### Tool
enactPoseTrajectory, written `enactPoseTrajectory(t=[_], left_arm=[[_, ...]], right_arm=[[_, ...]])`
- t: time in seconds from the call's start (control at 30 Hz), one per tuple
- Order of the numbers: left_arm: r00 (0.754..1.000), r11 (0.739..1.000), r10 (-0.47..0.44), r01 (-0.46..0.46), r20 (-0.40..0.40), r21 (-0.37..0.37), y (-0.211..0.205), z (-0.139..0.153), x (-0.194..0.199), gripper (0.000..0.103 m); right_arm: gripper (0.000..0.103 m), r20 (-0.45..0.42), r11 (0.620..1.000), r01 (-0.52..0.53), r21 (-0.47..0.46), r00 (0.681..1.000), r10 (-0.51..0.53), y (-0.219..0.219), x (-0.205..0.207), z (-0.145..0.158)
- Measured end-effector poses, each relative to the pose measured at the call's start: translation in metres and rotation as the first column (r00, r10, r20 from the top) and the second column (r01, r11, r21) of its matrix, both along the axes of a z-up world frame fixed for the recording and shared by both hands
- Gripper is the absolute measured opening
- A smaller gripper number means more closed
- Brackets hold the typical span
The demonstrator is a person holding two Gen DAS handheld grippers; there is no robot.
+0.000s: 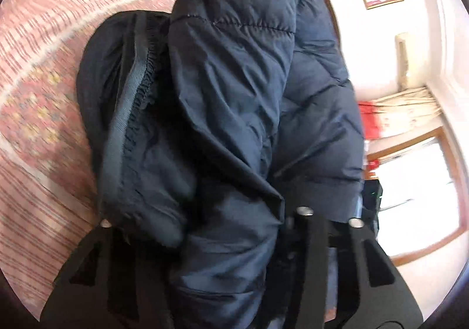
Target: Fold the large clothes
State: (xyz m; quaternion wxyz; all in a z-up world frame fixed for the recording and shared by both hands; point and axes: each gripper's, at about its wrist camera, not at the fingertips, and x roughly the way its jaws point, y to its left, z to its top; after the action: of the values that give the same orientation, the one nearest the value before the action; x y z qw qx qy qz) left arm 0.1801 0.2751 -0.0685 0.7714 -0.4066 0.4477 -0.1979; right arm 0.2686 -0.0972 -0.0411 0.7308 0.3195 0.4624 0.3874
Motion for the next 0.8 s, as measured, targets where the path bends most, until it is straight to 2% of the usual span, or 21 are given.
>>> enactPoseTrajectory(t=[0.07,0.2,0.33,0.47,0.6,0.67,0.7,0.8], left_arm=[[1.0,0.999,-0.029,0.029,0.012,-0.032,-0.007,0.003,-0.005,0.038],[0.995,0.995,-0.094,0.095,0.043,-0.019,-0.034,0.014,-0.008,0.038],[0.981,0.983,-0.18,0.183,0.077,-0.023,-0.082,0.027,-0.014,0.038],[0.957,0.962,-0.273,0.273,0.097,0.01,-0.148,0.038,-0.022,0.038],[0.939,0.938,-0.334,0.323,0.079,0.125,-0.207,0.041,-0.042,0.038],[0.942,0.927,-0.334,0.32,0.041,0.196,-0.225,0.037,-0.049,0.045],[0.946,0.921,-0.324,0.309,0.026,0.238,-0.229,0.035,-0.052,0.052],[0.955,0.889,-0.295,0.271,0.012,0.369,-0.231,0.037,-0.063,0.067]], right_arm=[[0.059,0.029,1.0,0.015,0.002,0.999,-0.015,-0.014,-0.01,0.012],[0.058,0.079,0.998,0.054,-0.009,0.995,-0.053,-0.047,-0.038,0.032],[0.058,0.113,0.992,0.119,-0.038,0.987,-0.114,-0.088,-0.072,0.05],[0.058,0.139,0.976,0.2,-0.086,0.973,-0.187,-0.134,-0.102,0.066],[0.059,0.133,0.948,0.275,-0.161,0.958,-0.255,-0.178,-0.136,0.071],[0.064,0.09,0.931,0.301,-0.207,0.953,-0.289,-0.196,-0.145,0.055],[0.067,0.077,0.925,0.306,-0.223,0.952,-0.296,-0.2,-0.146,0.048],[0.076,0.056,0.902,0.335,-0.273,0.941,-0.332,-0.211,-0.157,0.03]])
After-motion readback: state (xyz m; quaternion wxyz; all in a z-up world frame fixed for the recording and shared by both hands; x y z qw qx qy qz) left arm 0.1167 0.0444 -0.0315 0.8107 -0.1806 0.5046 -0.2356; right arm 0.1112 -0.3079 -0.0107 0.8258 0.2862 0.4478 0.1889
